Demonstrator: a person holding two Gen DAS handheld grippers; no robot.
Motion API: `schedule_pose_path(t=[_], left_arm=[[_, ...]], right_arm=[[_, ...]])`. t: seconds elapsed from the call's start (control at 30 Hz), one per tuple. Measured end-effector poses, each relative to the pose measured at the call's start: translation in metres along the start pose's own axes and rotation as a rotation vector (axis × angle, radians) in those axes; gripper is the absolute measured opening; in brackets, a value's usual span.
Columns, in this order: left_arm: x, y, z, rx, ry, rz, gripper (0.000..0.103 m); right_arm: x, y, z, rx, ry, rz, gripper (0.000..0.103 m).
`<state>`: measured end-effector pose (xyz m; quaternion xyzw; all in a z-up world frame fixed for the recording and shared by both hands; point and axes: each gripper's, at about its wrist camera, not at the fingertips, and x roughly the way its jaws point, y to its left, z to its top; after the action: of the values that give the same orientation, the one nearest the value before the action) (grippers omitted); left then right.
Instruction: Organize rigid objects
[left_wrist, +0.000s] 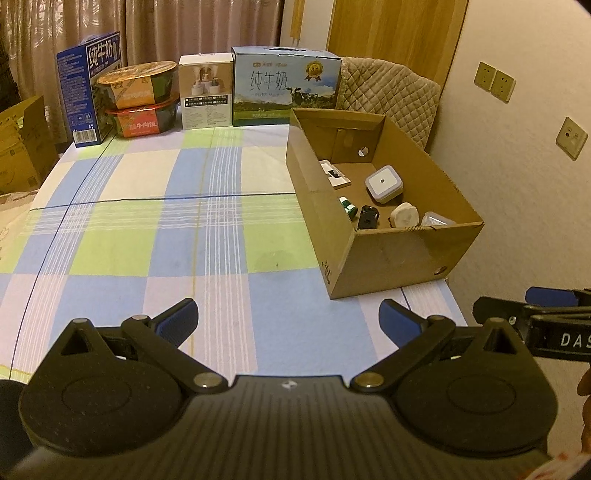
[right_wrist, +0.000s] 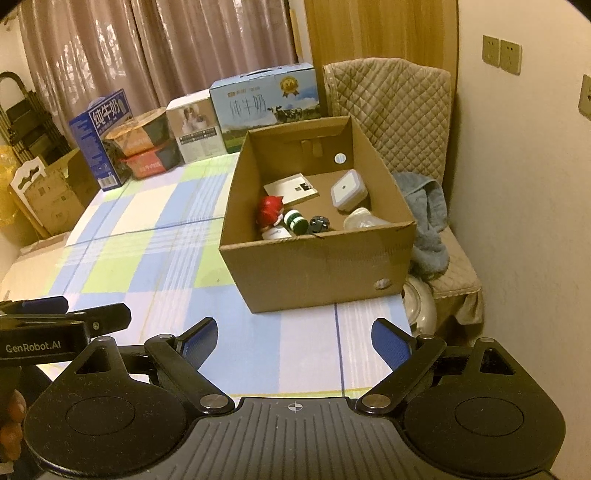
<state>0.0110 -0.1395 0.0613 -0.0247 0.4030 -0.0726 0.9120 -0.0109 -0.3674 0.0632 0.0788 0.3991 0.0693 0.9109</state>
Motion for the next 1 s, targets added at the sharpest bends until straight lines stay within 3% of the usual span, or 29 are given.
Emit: schedule_pose_path(t=[1.0], left_arm=[[0.0032,-0.0010,-0.0010,0.003,0.001,0.006,0.102]], right_arm=[[0.0036,-0.0007,-0.0004,0.003,0.003,-0.008,0.088]])
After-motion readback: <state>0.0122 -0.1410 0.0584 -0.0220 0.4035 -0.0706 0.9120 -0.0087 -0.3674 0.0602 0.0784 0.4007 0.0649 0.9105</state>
